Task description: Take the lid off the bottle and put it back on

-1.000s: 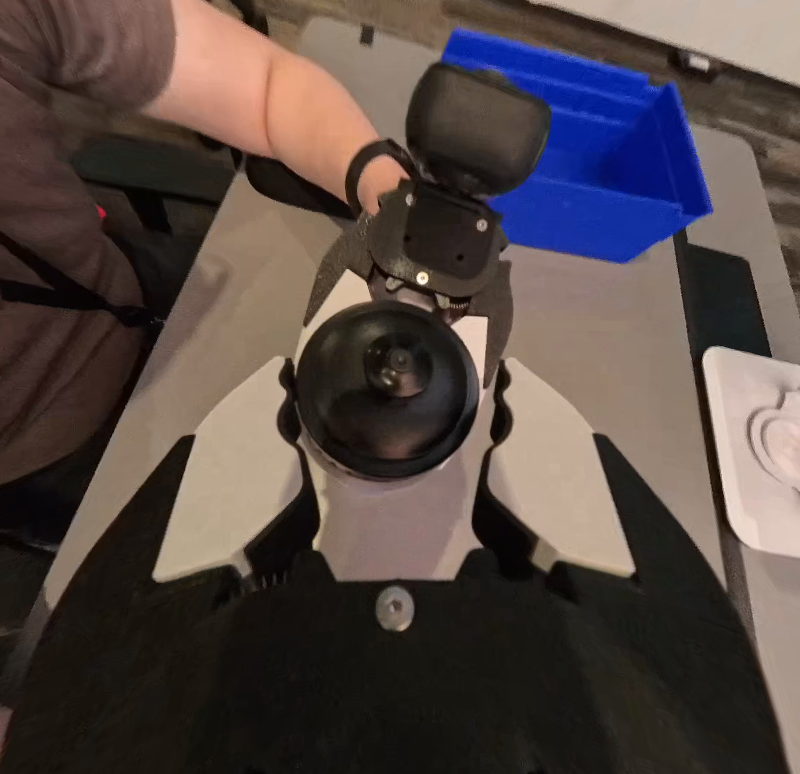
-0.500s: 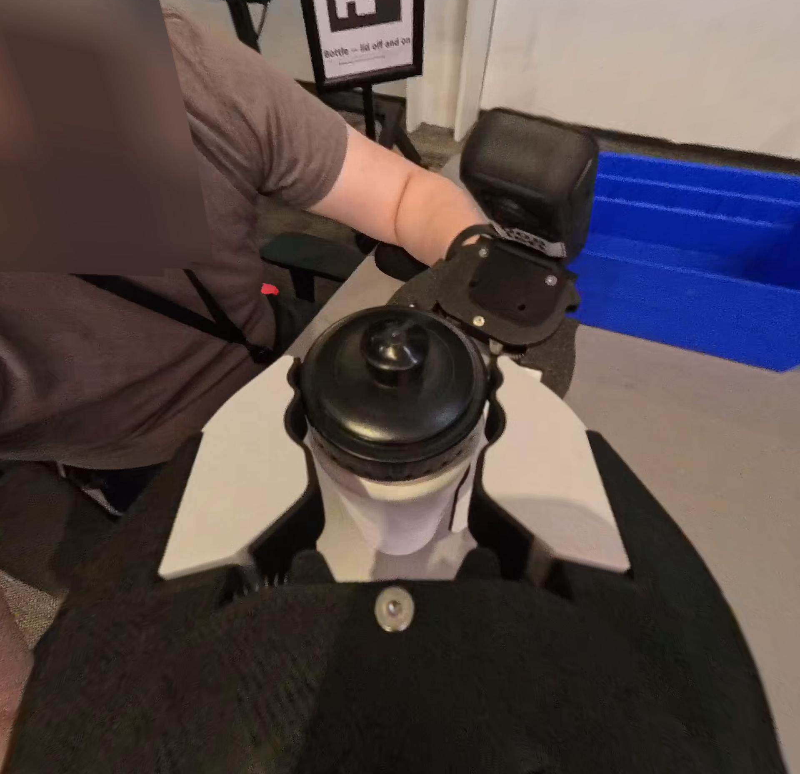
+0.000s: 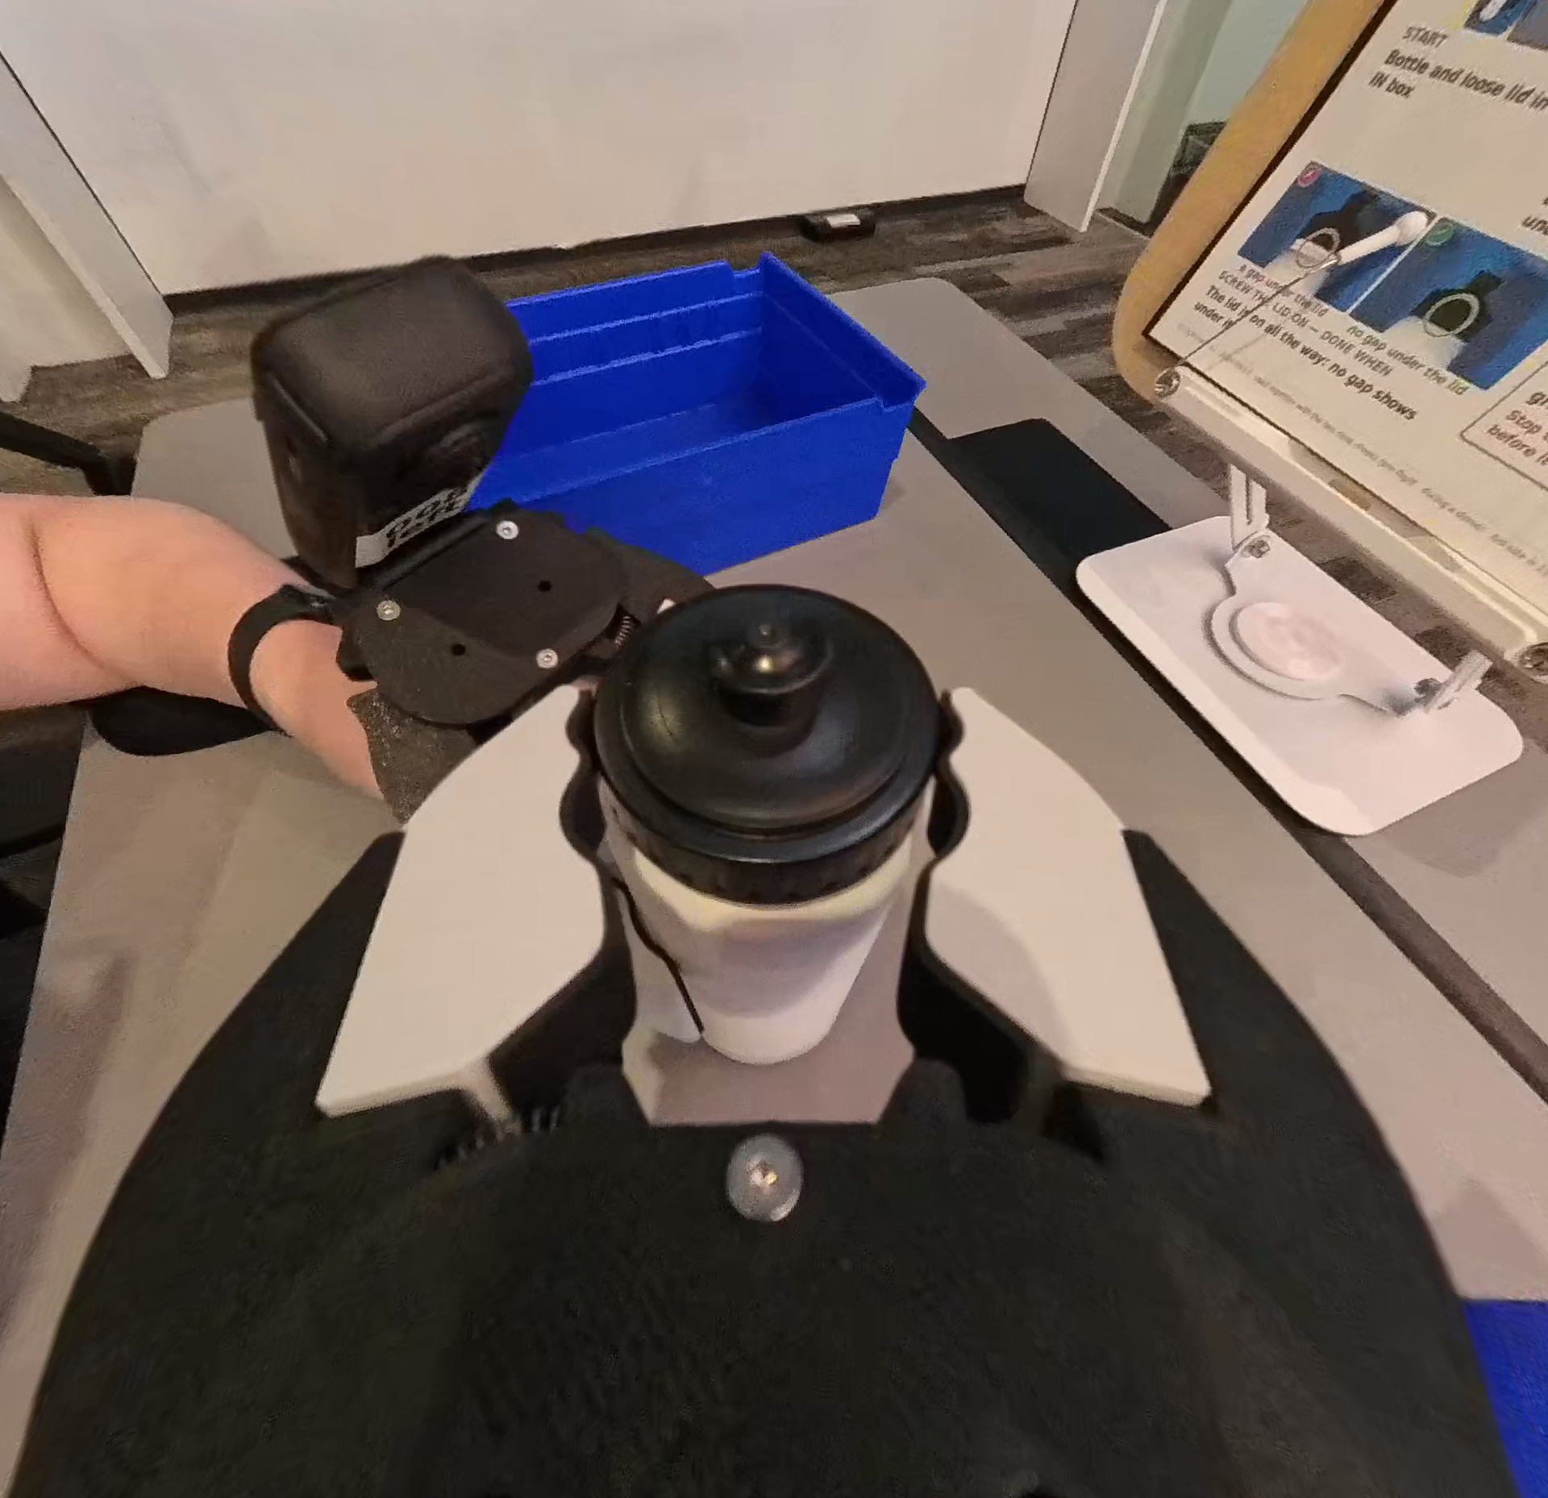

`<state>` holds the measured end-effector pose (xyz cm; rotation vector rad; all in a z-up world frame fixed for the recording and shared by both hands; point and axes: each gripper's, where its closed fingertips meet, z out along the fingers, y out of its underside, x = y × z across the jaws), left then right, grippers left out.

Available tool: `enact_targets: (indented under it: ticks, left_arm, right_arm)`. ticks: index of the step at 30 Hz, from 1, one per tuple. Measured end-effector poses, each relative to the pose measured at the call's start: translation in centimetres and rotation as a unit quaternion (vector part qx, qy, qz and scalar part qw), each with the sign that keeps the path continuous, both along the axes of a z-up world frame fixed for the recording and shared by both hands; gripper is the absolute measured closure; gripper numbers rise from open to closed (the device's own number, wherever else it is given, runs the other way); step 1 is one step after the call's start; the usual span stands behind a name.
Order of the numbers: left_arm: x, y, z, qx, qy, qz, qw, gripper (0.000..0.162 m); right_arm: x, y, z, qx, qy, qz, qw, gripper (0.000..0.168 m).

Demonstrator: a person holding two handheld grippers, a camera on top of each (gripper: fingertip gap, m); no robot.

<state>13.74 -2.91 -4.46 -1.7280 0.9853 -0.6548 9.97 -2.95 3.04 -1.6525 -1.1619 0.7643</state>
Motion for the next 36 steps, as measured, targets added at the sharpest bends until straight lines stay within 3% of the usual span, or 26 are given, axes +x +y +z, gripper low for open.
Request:
enact_targets:
  ticks: [3, 7, 11, 15, 17, 19, 24, 28, 31, 33, 36]
  left_arm:
    - [0.1, -0.3, 0.0, 0.001, 0.003, -0.021, 1.000, 0.077]
    - [1.1, -2.8, -0.1, -0.007, 0.016, -0.142, 0.990, 0.078]
    - [2.0, -8.5, -0.2, -0.011, 0.011, -0.324, 0.946, 0.078]
    - [1.9, -11.9, -0.2, -0.016, 0.009, -0.411, 0.911, 0.077]
    - [1.9, -12.1, -0.3, -0.011, 0.012, -0.414, 0.910, 0.077]
    - [2.0, -11.4, -0.2, -0.016, 0.018, -0.393, 0.919, 0.077]
    - [1.8, -4.8, -0.2, -0.012, 0.019, -0.209, 0.978, 0.078]
    - [1.4, -2.2, -0.1, -0.016, -0.006, -0.107, 0.994, 0.077]
    - [1.5, -2.8, -0.2, -0.013, 0.014, -0.120, 0.993, 0.077]
    - [1.9, -4.6, -0.3, -0.013, 0.021, -0.189, 0.982, 0.078]
    - [2.8, -9.0, -0.3, -0.015, 0.017, -0.314, 0.949, 0.078]
  right_arm:
    - [0.0, -0.5, -0.1, 0.015, -0.020, 0.026, 0.999, 0.090]
    - [0.8, -3.3, -0.1, 0.000, -0.025, 0.165, 0.986, 0.090]
    - [1.9, -9.3, 0.2, 0.014, 0.026, 0.373, 0.927, 0.091]
    - [2.0, -12.6, 0.3, 0.001, 0.049, 0.458, 0.888, 0.090]
    - [2.0, -12.7, 0.3, -0.002, 0.047, 0.457, 0.888, 0.090]
    - [1.6, -11.5, 0.4, -0.006, 0.036, 0.417, 0.908, 0.089]
    - [0.1, -5.4, 1.0, 0.040, 0.014, 0.211, 0.977, 0.074]
    - [-0.1, -2.0, 0.7, 0.041, 0.003, 0.099, 0.994, 0.082]
    - [0.0, -3.2, 0.6, 0.035, 0.000, 0.143, 0.989, 0.085]
    - [0.4, -5.6, 0.6, 0.033, -0.008, 0.222, 0.975, 0.085]
    - [1.5, -10.5, 0.9, 0.011, 0.023, 0.376, 0.926, 0.085]
